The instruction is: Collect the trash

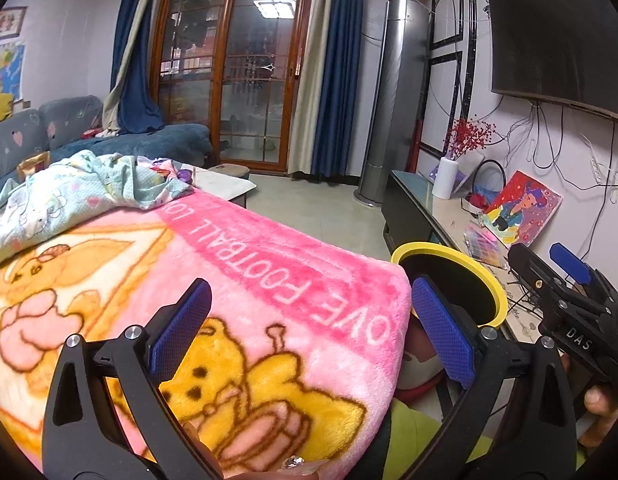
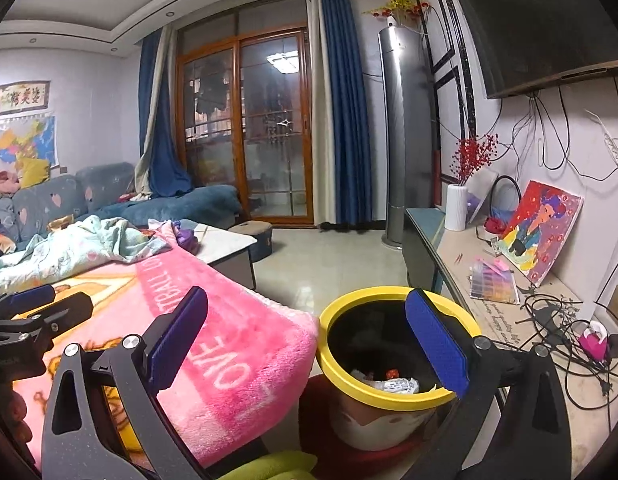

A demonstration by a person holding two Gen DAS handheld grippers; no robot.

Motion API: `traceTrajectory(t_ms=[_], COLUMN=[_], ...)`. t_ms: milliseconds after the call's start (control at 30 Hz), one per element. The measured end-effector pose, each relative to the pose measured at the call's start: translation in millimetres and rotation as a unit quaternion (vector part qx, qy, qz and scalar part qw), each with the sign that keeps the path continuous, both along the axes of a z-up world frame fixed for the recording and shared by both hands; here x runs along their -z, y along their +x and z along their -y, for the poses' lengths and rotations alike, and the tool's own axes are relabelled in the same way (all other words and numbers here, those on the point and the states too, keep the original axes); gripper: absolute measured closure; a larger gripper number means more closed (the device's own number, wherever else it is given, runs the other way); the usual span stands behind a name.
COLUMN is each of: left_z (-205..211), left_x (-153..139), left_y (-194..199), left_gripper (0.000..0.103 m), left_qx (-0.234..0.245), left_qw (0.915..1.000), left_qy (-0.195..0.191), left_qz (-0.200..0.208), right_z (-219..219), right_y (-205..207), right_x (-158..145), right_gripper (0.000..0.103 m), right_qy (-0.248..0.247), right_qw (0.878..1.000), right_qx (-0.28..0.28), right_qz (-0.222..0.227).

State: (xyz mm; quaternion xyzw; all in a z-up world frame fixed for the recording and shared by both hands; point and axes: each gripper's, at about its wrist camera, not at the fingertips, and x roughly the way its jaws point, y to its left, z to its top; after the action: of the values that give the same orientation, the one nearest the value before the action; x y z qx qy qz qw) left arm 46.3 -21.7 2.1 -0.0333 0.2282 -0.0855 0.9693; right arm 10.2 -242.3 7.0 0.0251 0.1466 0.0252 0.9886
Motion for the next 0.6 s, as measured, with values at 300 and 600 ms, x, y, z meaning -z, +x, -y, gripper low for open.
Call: traceTrajectory(t_ms=[300, 600], left_z=[1.8, 2.0], left_x=[0.2, 0.0], left_y=[-0.9, -1.3], left_gripper=[0.011, 0.011], left_qx=[0.004, 0.003], left_qw=[1.0, 1.0], left_qy=[0.001, 0.001], left_qz=[0.001, 0.002], right_z=[0.7, 1.0], right_y=[3.5, 3.4], right_x=[1.9, 6.0], right_gripper=[0.007, 0.006], right_qy=[0.003, 0.005], right_qw=[1.0, 1.0], right_qx=[0.002, 0.004], right_qz=[-0.005, -0.005])
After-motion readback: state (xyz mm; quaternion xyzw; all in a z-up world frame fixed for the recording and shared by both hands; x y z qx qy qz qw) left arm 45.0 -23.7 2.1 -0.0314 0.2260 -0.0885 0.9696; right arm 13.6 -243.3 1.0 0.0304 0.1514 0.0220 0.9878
